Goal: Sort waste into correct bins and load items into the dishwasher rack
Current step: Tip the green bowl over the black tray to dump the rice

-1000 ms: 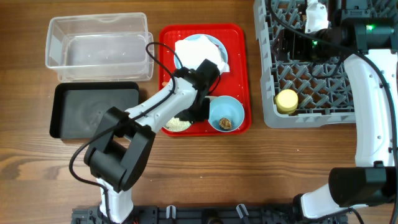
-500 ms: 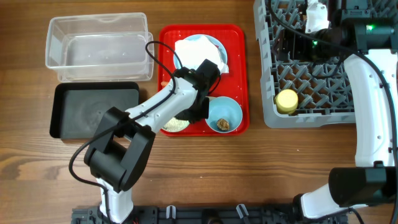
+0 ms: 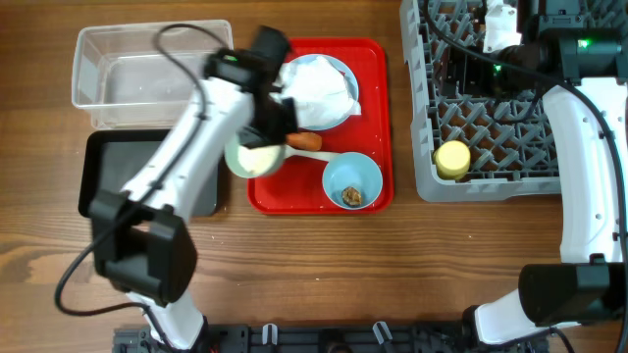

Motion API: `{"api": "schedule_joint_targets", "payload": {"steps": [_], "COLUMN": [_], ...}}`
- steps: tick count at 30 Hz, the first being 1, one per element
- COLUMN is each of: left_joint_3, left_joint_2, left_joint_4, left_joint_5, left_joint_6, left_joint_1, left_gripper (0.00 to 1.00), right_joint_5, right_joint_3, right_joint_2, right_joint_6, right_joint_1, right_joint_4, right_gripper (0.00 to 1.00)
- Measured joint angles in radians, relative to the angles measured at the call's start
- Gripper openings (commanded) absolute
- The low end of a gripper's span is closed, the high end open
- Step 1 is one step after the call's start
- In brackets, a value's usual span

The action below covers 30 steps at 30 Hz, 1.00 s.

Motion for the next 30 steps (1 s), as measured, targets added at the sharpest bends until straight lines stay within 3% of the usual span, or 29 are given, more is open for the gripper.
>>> {"api": "schedule_joint_targets", "payload": {"steps": [6,14,21,30], "left_joint_3": [0.002,-0.084,-0.280,-0.324], "left_joint_2": [-0.010,-0.012,-0.013,-0.013], "left_joint_4": [-0.082,-0.097,-0.073,-0.024], "left_joint_5": [0.275,0.569,0.738,0.851], "left_joint_6": [0.246,0.537,0.723,0.780], "left_joint_1": [0.411,0.769,0.991,1.098], "left_gripper": [0.04,0.04,0.04,0.04], "right_joint_5": [0.000,0.000,0.000,0.000], "right_joint_3": [0.000,0.000,0.000,0.000], "right_joint_2": [0.000,0.000,0.000,0.000], "right_joint_6": [0.000,0.000,0.000,0.000], "right_joint_1": [0.000,0.000,0.000,0.000], "right_joint_4": [-0.010,-0.010,-0.014,-0.014], "right_gripper": [0.89,0.90,0.90,0.89]}}
